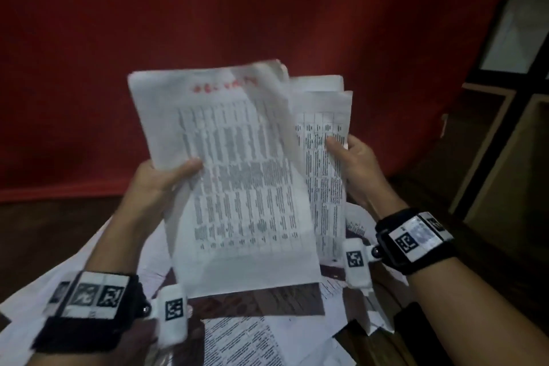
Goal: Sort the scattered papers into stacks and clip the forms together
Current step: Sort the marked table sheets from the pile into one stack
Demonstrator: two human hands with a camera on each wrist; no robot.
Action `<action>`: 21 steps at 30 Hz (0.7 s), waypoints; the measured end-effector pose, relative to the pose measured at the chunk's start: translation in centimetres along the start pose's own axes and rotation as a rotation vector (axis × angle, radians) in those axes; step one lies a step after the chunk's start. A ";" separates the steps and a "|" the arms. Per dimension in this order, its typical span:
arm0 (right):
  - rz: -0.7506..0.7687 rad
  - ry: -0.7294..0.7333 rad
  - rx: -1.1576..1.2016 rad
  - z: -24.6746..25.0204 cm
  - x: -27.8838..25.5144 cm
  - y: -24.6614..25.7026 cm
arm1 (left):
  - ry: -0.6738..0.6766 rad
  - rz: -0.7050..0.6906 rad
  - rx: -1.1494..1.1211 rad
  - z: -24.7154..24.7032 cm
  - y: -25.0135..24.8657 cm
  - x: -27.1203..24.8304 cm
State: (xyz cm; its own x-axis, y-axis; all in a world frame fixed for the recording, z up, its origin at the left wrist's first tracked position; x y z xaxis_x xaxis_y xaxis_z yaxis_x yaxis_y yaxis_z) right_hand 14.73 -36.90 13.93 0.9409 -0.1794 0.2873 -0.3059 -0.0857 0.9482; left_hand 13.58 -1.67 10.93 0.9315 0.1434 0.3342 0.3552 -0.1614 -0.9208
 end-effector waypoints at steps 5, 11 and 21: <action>0.076 0.004 0.070 -0.7 -0.9 0.7 | 0.098 -0.028 0.146 -5.0 1.5 0.5; 0.090 -0.029 0.214 0.4 -1.7 -0.5 | 0.000 -0.110 0.147 -6.3 1.9 0.2; 0.184 -0.012 0.129 0.0 -3.7 -4.6 | -0.079 -0.319 0.187 -6.4 3.3 -1.0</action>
State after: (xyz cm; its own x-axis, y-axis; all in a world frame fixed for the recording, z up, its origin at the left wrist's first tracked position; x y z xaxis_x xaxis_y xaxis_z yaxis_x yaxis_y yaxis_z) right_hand 12.62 -35.85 8.52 0.8658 -0.2151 0.4518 -0.4893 -0.1751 0.8544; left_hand 14.34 -8.59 8.81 0.7650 0.2340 0.6000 0.5990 0.0835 -0.7964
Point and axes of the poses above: each hand's wrist, its own x-axis towards the middle knuckle, its own z-axis out of the back of the hand, y = z × x, the point moved 7 cm from there along x, towards the middle knuckle, and after that the axes turned 5 degrees about -y, right-handed, at the moved point
